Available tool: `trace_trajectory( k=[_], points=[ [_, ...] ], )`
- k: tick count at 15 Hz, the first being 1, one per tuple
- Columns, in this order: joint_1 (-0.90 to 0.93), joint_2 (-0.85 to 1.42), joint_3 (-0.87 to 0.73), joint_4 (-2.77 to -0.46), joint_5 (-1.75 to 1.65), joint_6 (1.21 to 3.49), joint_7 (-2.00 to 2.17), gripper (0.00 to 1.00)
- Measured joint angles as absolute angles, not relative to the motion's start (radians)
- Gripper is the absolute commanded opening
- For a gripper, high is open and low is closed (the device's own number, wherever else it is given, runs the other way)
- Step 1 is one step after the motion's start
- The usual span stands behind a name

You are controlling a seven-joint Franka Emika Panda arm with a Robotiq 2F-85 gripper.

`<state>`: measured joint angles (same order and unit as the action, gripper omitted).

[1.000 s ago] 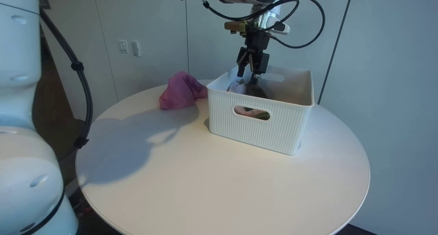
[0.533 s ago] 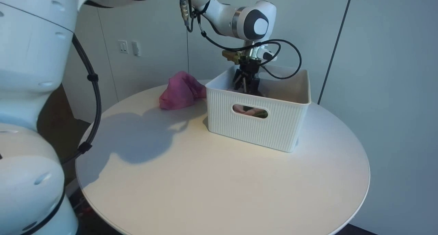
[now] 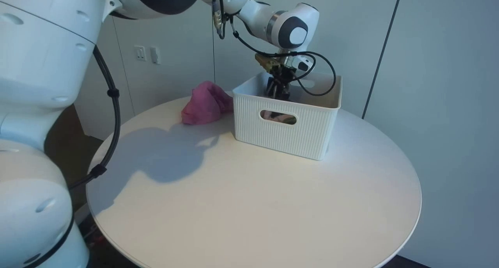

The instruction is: Remove the pink and peach shirts, the moose toy and turnip plushie from the basket

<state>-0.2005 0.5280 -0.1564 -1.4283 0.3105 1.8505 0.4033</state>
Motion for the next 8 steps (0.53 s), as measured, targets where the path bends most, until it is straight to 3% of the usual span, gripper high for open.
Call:
trace_trajectory(
  k=[2, 3, 8],
  points=[
    [-0.2, 0.522, -0.159, -1.425, 0.307, 1.868, 0.403, 0.02],
    [-0.199, 0.504, -0.163, -1.424, 0.296, 1.87, 0.404, 0.0],
    [-0.169, 0.308, -0.2, -1.468, 0.122, 1.921, 0.423, 0.03]
  ],
)
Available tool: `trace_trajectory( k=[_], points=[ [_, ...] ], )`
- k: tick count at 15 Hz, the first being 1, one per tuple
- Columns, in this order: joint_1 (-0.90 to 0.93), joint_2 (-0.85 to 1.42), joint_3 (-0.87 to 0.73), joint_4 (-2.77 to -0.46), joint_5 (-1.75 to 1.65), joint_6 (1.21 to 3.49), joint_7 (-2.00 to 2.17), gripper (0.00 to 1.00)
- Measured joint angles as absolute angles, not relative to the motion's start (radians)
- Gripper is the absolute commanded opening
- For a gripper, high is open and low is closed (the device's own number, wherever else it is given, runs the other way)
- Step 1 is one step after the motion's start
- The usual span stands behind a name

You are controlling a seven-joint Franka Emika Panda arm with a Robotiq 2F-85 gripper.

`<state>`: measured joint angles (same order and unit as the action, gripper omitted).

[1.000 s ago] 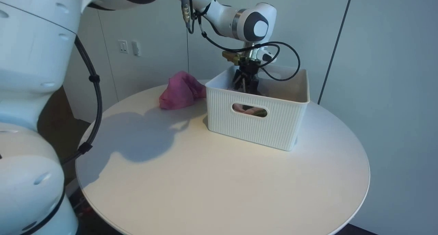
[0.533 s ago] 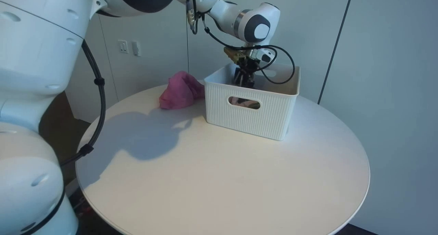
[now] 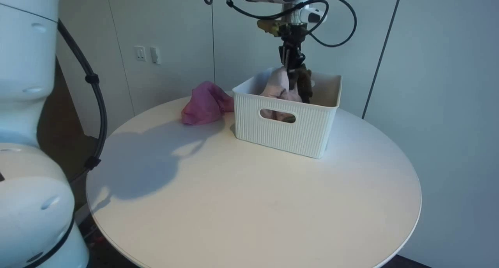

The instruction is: Remove the pink and peach shirts, the moose toy and turnip plushie from the basket

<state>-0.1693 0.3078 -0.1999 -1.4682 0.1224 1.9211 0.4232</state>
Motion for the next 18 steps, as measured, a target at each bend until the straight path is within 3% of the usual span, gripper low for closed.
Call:
trace_trajectory(
  k=[10, 18],
  points=[
    [-0.136, -0.14, -0.143, -1.572, 0.024, 1.957, 0.233, 0.03],
    [-0.028, -0.363, -0.093, -1.573, 0.178, 1.776, 0.006, 0.03]
  ],
)
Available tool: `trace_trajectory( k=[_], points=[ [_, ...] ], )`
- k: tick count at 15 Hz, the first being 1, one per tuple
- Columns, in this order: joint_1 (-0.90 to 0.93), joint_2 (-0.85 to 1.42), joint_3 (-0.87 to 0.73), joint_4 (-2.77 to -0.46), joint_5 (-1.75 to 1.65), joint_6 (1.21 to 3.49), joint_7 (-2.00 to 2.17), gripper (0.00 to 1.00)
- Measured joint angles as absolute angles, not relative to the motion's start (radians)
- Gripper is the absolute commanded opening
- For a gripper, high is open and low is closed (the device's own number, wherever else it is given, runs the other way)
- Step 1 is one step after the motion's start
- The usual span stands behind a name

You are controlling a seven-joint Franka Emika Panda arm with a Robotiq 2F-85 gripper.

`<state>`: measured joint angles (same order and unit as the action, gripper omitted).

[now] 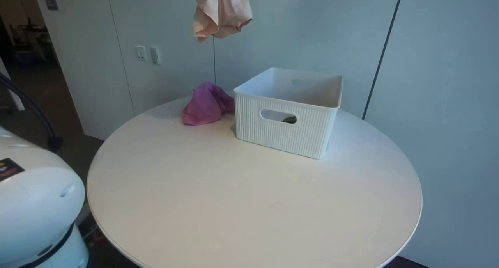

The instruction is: Remove the pink and peach shirts, the moose toy and turnip plushie from the basket

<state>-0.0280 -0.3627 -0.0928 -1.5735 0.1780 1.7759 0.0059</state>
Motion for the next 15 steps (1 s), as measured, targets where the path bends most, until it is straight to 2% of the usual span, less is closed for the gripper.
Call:
trace_trajectory(
  k=[6, 7, 8, 10, 15],
  points=[
    [0.014, -0.197, -0.166, -1.652, 0.46, 1.748, -0.196, 0.03],
    [0.012, -0.155, -0.176, -1.657, 0.492, 1.722, -0.226, 0.06],
    [0.007, -0.112, -0.184, -1.658, 0.519, 1.687, -0.253, 0.36],
    [-0.009, -0.035, -0.186, -1.655, 0.558, 1.604, -0.293, 0.43],
    [-0.047, 0.084, -0.162, -1.598, 0.55, 1.436, -0.297, 0.81]
  ],
)
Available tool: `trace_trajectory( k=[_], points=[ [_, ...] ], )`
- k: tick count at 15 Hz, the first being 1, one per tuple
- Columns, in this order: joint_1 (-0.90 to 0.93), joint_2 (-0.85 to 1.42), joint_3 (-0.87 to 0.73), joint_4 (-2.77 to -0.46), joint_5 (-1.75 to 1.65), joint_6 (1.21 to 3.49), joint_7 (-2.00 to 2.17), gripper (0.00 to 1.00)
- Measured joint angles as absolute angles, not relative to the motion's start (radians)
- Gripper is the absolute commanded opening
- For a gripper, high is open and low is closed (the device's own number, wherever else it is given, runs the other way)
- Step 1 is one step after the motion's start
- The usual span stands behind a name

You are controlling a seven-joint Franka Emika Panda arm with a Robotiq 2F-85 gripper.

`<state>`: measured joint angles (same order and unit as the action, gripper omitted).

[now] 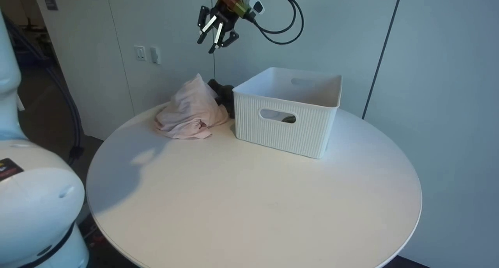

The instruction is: Remove the pink and peach shirts, the moose toy and turnip plushie from the basket

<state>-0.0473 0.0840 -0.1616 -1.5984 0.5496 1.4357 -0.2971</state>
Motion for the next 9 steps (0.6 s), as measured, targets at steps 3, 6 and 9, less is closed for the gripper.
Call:
trace_trajectory(
  k=[3, 6, 9],
  points=[
    [-0.069, 0.078, -0.159, -1.538, 0.432, 1.445, -0.215, 0.99],
    [-0.11, 0.012, -0.171, -1.477, 0.337, 1.438, -0.142, 1.0],
    [-0.153, -0.05, -0.192, -1.448, 0.24, 1.441, -0.077, 1.0]
  ],
)
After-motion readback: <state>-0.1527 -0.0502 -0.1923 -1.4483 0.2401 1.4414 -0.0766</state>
